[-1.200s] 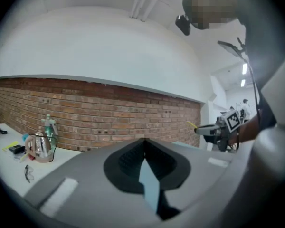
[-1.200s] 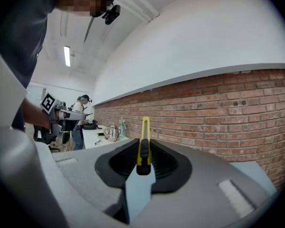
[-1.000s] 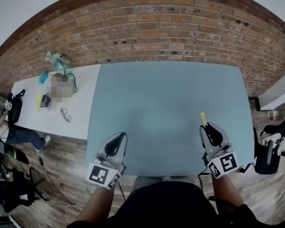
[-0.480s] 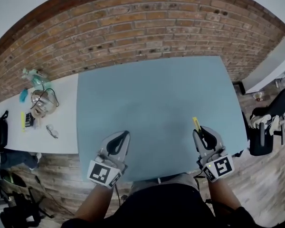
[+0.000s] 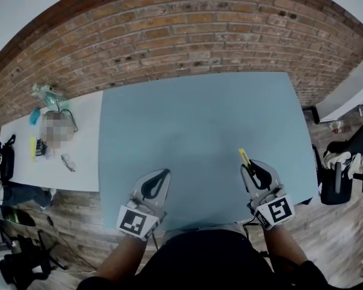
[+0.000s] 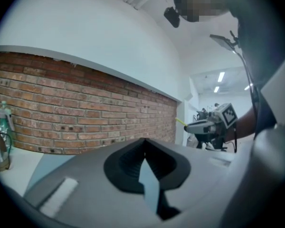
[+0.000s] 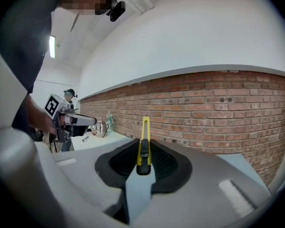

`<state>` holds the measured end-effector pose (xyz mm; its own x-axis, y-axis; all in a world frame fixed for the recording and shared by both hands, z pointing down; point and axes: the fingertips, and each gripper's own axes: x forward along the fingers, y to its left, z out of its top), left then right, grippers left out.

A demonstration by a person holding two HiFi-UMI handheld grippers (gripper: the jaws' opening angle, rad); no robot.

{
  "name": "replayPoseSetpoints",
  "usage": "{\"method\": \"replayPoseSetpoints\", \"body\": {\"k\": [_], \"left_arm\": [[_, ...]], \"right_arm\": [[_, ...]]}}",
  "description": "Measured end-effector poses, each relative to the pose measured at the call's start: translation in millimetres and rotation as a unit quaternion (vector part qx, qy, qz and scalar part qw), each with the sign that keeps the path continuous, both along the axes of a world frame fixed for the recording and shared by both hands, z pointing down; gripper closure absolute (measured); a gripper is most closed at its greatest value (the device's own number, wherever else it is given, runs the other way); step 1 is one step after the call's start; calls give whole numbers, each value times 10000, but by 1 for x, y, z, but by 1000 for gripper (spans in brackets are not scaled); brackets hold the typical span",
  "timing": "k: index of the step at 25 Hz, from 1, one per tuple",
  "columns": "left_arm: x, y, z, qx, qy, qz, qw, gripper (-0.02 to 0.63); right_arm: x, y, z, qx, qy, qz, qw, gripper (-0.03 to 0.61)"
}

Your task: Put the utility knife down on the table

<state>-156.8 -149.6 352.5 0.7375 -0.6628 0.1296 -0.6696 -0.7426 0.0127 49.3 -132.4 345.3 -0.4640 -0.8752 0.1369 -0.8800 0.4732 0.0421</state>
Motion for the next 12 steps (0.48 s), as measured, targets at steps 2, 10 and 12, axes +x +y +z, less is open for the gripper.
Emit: {"method": "replayPoseSetpoints", "body": {"k": [2,10,12], "left_arm": [[-2,-4,-3,25,-18,-69,10000,612],[-9,-15,3,-61,-65,-232,9997,612],[-6,-13,9,-101,-129,-163,9997,612]], "right_arm": [[0,-3,2,-32,78,-6,10000,505],[8,-14,4,126,167,191,9996,505],[11,-17,8,128,163,219,9995,505]]}}
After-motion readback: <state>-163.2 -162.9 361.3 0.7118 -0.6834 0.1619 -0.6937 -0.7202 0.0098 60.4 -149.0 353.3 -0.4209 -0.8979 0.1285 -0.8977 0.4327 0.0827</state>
